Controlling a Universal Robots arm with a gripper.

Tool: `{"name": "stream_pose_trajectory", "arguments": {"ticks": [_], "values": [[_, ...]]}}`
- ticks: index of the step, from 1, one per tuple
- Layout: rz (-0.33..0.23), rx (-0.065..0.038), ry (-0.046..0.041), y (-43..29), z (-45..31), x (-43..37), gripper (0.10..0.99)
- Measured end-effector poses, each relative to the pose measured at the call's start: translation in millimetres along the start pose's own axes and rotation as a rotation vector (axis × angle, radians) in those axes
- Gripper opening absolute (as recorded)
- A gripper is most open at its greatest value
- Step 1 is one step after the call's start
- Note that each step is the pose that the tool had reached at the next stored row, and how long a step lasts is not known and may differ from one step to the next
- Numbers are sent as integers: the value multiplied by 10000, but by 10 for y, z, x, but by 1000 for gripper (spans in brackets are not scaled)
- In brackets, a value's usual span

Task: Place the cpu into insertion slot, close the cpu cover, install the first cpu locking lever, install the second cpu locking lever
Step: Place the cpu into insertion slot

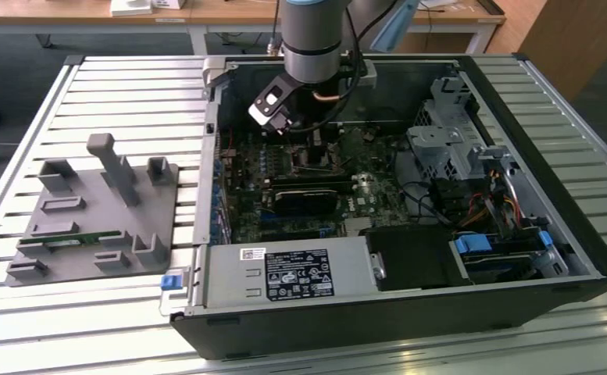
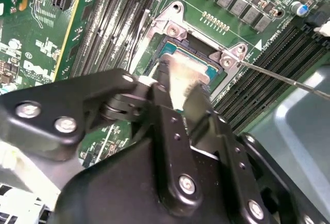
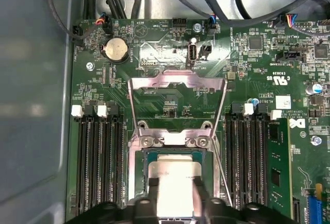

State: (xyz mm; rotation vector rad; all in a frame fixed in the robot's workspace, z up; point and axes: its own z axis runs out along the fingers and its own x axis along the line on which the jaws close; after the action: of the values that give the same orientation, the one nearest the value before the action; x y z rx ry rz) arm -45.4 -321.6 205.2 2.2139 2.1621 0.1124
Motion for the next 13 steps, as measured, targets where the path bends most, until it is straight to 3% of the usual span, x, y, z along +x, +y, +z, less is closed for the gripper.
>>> {"name": "stream_pose_trajectory", "arguments": {"ticks": [2, 3, 5, 6, 7, 13], "values": [[2, 53, 6, 9, -15, 1, 294], [2, 79, 7, 13, -19, 2, 294], [4, 127, 7, 22, -24, 2, 176], [4, 148, 5, 25, -27, 2, 176], [3, 164, 4, 27, -29, 2, 118], [6, 232, 3, 35, -97, 3, 106]]}}
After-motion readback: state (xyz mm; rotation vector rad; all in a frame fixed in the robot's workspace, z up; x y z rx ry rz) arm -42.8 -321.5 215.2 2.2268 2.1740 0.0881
